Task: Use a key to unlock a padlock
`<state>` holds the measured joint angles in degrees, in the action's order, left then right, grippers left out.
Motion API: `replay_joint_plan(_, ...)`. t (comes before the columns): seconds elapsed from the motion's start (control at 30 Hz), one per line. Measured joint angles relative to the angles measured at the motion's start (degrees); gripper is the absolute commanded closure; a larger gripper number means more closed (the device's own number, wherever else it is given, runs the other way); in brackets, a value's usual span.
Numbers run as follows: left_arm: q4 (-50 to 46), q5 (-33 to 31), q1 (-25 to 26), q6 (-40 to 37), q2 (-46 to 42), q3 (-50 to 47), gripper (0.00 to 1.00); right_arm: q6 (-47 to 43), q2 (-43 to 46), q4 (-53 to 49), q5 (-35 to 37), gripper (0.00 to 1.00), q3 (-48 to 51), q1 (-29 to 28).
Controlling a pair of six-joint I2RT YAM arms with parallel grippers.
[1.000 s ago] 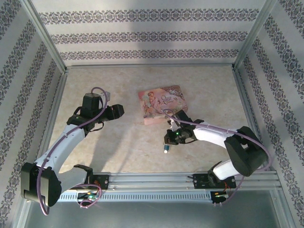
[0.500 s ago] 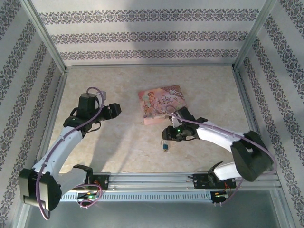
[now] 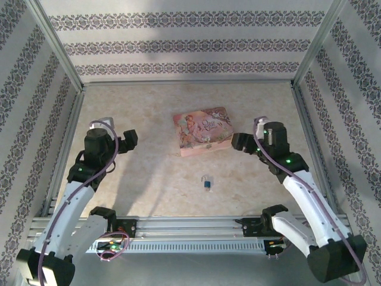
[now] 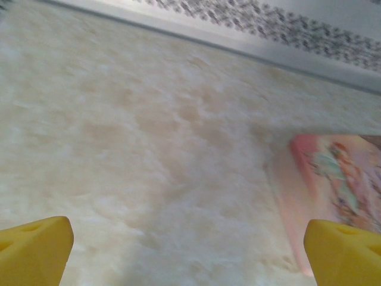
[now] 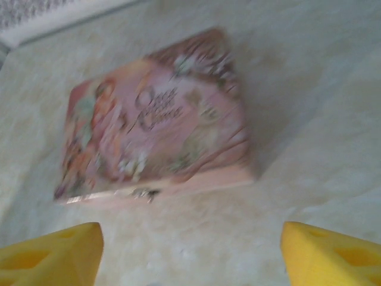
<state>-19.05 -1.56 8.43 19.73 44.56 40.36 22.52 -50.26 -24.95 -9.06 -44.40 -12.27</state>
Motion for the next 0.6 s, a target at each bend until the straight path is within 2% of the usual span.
replay_joint_plan(0.13,1.92,-7.65,-0.37,-2.05,-3.43,-2.86,0.01,-1.92,3.08,3.15,3.13,0.02,2.82,5.86)
replay_joint_plan(0.3,7.34,-15.67,-0.68,-3.74,-5.88,-7.06,0.01,-4.02,4.74,10.62,7.06,0.02,10.69,10.67)
replay_joint_plan(0.43,13.64,-20.55,-0.68,-5.42,-5.79,-11.74,0.01,-5.51,4.87,19.78,11.37,0.02,19.45,12.31)
replay_joint_plan(0.6,21.99,-23.63,-0.72,-7.96,-2.73,-16.92,0.01,-7.41,1.05,32.41,14.23,0.01,27.21,13.42)
